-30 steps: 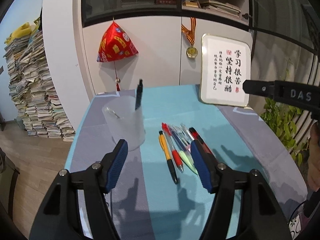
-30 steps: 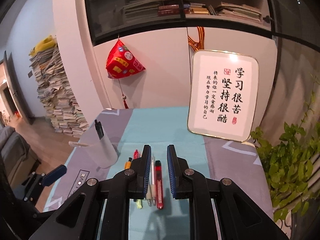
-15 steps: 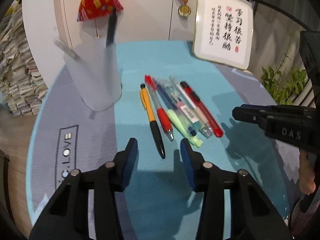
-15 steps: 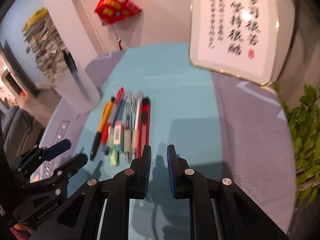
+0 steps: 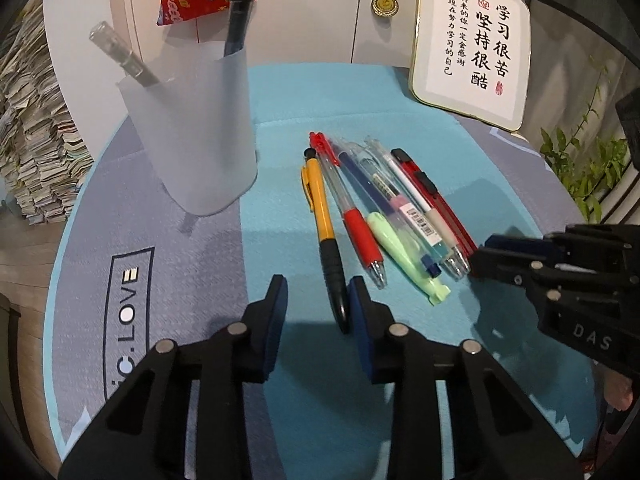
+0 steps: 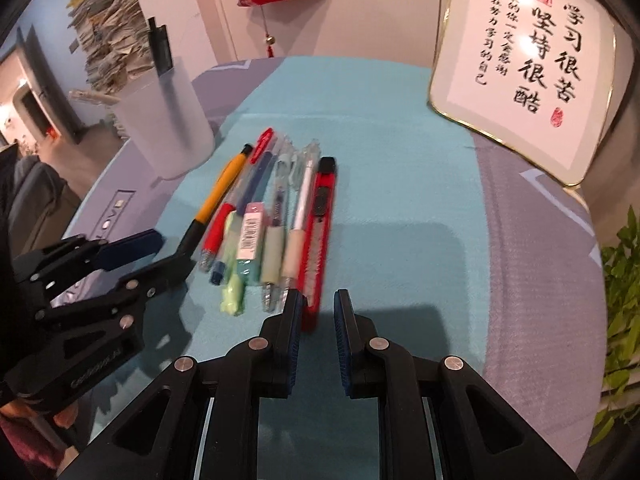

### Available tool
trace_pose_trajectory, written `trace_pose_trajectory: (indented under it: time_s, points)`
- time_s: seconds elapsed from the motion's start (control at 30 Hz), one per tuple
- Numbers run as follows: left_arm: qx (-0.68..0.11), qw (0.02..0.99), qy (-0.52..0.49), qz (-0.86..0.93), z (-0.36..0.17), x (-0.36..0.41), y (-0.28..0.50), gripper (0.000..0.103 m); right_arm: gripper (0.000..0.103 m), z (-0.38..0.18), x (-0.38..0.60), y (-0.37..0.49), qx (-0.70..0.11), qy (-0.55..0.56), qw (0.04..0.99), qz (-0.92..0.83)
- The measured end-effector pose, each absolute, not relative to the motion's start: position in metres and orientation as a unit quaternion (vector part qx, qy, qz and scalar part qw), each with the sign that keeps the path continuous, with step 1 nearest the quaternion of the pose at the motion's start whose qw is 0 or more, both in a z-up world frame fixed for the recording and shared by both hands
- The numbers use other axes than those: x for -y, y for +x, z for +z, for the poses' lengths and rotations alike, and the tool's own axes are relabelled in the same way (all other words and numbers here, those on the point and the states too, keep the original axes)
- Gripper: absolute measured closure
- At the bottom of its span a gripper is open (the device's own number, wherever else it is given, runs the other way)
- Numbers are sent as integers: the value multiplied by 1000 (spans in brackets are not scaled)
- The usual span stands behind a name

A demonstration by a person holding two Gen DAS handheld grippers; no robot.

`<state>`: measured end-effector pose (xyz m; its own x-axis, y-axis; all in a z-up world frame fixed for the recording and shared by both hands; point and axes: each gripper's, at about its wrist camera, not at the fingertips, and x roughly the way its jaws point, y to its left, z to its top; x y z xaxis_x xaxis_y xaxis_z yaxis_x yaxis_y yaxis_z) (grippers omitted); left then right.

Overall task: Organize stationery
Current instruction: 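Grasp the yellow pen with the left tool while the right tool grasps the red marker, then lift the yellow pen toward the frosted cup with the left tool while the right lifts the red marker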

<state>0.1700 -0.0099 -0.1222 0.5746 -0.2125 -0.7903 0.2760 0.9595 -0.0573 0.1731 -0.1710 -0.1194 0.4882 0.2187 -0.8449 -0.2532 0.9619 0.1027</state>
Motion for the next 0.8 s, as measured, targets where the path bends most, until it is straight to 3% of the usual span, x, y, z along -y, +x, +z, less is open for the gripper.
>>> trace_pose_trajectory:
  time_s: [0.1,0.23,0.3,0.53,0.8]
  points:
    - [-440,887,36,-135,-122,10,174,84,87,-121,168,175,-487,-26,863,133]
    - [-441,886,30,-139,-122,17,184,87,87,-122,165,176,-485,-34,865,125]
    - [-438,888,34,-139,-123,21,187,94,93,-122,166,178,-486,-32,866,118]
    - [-461,873,6,-162,-121,10,173,95,96,-120,189,158,-508,-1,851,133]
    - [-485,855,39,-178,-119,-11,109,94,96,-122,218,106,-535,11,831,154]
